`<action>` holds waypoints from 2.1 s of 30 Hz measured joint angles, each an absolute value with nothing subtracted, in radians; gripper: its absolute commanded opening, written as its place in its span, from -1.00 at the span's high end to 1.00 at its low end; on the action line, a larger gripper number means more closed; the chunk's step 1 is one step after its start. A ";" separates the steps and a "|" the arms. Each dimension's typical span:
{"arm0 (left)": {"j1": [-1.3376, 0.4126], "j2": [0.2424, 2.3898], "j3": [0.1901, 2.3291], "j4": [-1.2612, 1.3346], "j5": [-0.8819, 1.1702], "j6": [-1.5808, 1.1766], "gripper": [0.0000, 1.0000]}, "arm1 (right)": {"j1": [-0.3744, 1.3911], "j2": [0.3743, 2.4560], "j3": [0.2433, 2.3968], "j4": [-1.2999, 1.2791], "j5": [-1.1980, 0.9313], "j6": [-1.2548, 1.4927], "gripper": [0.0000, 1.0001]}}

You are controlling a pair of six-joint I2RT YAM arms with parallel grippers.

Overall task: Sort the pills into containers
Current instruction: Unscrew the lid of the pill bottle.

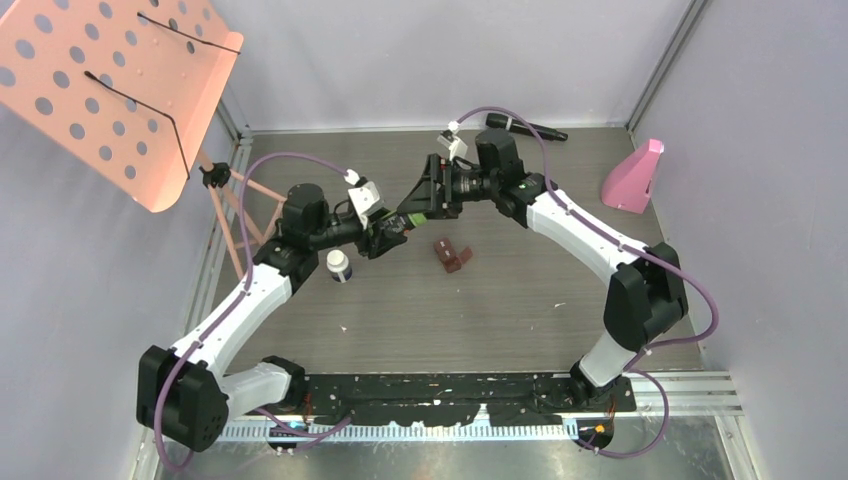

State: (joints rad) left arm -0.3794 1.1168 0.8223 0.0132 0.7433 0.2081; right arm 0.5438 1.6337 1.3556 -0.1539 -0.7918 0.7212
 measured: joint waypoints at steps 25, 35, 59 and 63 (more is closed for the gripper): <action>-0.424 1.201 0.883 -0.042 0.669 0.218 1.00 | 0.655 1.707 1.665 -0.601 -0.527 0.395 -0.98; -0.424 1.184 0.818 -0.022 0.649 0.294 1.00 | 0.578 1.666 1.583 -0.542 -0.601 0.476 -0.61; -0.423 1.129 0.782 0.023 0.654 0.322 1.00 | 0.560 1.656 1.502 -0.402 -0.799 0.430 0.56; -0.423 1.118 0.782 0.002 0.692 0.318 1.00 | 0.556 1.633 1.466 -0.355 -0.874 0.260 0.59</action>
State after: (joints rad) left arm -0.4232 1.1183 0.7822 0.0021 0.6922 0.3183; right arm 0.5560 1.6333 1.4662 -0.3553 -0.8742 0.2604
